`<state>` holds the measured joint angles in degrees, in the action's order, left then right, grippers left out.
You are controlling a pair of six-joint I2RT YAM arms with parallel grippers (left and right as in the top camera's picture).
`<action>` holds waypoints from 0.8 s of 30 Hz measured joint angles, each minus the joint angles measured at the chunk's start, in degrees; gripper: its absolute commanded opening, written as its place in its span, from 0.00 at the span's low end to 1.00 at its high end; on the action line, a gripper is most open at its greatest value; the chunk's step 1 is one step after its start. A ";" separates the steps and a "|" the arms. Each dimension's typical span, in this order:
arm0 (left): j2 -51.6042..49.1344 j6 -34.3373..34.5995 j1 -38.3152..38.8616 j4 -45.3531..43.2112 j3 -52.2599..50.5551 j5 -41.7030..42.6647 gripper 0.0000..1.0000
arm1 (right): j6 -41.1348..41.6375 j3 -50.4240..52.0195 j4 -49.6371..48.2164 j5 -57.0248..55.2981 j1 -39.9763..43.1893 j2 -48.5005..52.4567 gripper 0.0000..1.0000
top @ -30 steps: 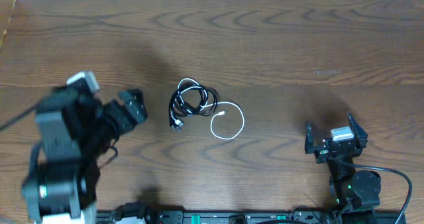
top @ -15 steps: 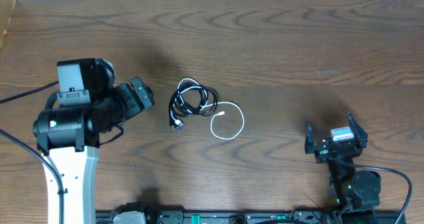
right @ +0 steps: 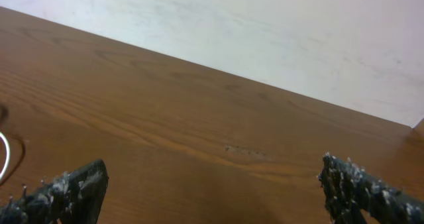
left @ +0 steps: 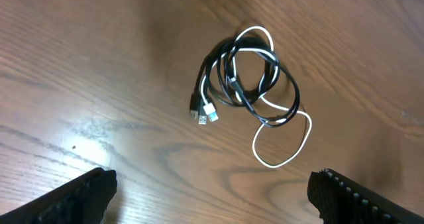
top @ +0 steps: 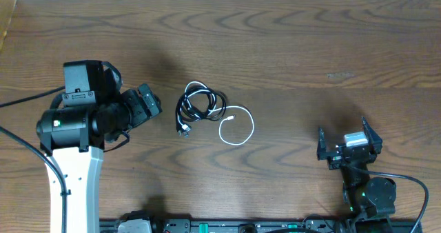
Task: Untangle cables
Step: 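Move the left gripper forward over the black and white cable bundle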
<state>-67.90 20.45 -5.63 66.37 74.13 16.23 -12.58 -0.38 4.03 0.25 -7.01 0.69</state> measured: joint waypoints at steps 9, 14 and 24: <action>-0.24 -0.61 0.00 2.97 -1.11 0.17 0.07 | 0.02 -0.02 0.00 0.00 0.00 0.00 0.99; -0.26 -0.98 0.00 3.63 -4.76 0.20 0.07 | 0.02 -0.02 0.00 0.00 0.00 0.00 0.99; -0.26 -0.72 0.02 3.52 -10.03 0.22 0.08 | 0.02 -0.02 0.00 0.00 0.00 0.00 0.99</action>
<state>-68.16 19.73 -5.61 69.89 64.10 16.45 -12.56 -0.40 4.03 0.25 -7.01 0.69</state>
